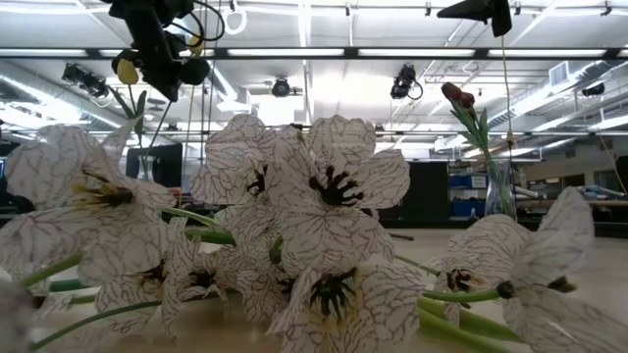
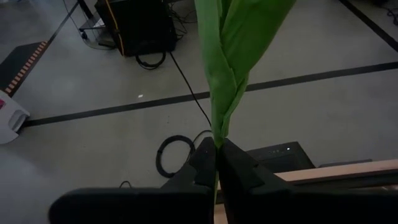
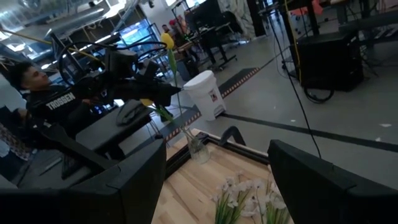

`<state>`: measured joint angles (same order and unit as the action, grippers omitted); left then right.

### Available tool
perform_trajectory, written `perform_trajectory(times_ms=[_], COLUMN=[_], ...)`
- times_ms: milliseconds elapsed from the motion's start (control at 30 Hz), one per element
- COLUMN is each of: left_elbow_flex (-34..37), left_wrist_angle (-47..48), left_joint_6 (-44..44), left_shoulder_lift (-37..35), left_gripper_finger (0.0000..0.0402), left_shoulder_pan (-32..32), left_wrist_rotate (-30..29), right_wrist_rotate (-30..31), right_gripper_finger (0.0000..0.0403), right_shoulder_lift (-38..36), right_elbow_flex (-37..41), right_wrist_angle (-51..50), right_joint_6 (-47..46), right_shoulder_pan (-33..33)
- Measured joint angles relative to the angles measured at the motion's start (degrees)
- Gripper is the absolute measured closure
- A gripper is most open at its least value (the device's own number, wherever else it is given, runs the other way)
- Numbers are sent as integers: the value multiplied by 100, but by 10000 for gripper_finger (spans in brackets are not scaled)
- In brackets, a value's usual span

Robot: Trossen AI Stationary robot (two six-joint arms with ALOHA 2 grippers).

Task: Sort flowers into vase by color
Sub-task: Put the top yellow flower into the left transparent vase, then put the yellow flower into the left transparent vase

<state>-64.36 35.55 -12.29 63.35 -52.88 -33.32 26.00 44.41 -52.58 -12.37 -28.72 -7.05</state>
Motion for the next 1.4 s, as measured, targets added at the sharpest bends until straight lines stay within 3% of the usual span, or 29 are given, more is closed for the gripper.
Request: perform_trajectory(times_ms=[300,800,1400], left_elbow_flex=[0,0,2], left_wrist_angle=[0,9,15], left_joint_6=[-13,-24,-37], left_shoulder_lift=[0,-2,-2], left_gripper_finger=[381,307,296], left_shoulder_pan=[0,0,0], left_wrist_rotate=[-2,-10,-24], right_wrist_rotate=[10,144,260], right_gripper_finger=[110,110,110], right_shoulder_lift=[-15,-456,-549], right_elbow_flex=[0,0,0], right_wrist_angle=[-4,-167,-254], right_joint_6=[24,40,42], right_shoulder_pan=[-17,-141,-146])
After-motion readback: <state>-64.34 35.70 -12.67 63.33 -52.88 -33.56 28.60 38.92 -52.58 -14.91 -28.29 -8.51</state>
